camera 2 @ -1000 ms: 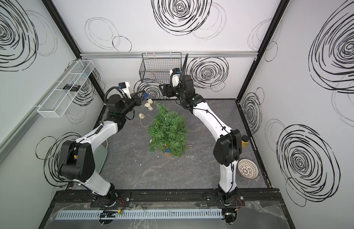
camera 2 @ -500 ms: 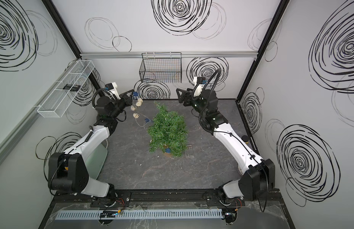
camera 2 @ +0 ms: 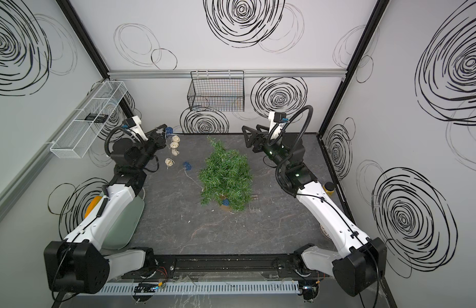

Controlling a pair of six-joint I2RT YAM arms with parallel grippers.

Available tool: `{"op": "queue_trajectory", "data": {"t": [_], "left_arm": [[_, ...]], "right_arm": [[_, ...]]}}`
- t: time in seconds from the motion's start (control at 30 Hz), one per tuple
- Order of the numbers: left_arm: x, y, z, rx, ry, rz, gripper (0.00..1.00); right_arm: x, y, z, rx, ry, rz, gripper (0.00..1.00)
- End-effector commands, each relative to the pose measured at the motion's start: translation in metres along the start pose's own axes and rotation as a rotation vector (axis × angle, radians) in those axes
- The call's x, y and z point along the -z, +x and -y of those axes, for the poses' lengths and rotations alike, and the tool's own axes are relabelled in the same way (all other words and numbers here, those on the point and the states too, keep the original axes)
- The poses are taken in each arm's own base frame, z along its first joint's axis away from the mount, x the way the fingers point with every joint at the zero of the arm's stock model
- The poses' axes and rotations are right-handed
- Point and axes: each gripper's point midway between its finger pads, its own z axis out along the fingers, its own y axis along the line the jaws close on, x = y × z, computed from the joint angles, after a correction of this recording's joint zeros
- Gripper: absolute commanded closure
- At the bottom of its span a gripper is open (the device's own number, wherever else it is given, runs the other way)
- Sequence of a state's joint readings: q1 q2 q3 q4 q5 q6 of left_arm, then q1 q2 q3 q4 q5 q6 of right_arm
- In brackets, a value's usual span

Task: Remove string lights from the small christmas tree
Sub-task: Remove the light string from the Christmas tree.

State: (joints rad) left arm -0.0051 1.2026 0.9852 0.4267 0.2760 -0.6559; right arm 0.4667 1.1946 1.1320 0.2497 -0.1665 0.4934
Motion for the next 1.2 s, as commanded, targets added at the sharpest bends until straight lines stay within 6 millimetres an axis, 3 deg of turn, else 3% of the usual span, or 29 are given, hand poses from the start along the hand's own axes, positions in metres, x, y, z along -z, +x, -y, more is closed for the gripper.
{"op": "queue_trajectory", "data": {"t": [0.0,0.17,0.43,0.77,0.93,1.17], "left_arm": [[0.018,-0.024,0.012,-0.017,-0.005,0.069,1.00],[0.041,-0.050,0.043,-0.031,0.045,0.125,1.00],[0.066,-0.097,0.116,-0.076,0.155,0.188,1.00],[0.107,-0.130,0.204,-0.109,0.321,0.218,1.00],[0.125,-0.127,0.242,-0.106,0.413,0.185,1.00],[0.155,-0.101,0.269,-0.052,0.540,0.125,1.00]], "right_arm": [[0.011,-0.013,-0.012,-0.005,-0.035,0.048,0.22],[0.021,-0.011,-0.016,-0.006,-0.049,0.050,0.22],[0.038,-0.012,-0.019,-0.003,-0.050,0.055,0.22],[0.065,-0.013,-0.030,0.007,-0.085,0.067,0.21],[0.078,-0.005,-0.035,0.008,-0.115,0.055,0.21],[0.098,0.025,-0.056,0.037,-0.223,-0.015,0.21]]}}
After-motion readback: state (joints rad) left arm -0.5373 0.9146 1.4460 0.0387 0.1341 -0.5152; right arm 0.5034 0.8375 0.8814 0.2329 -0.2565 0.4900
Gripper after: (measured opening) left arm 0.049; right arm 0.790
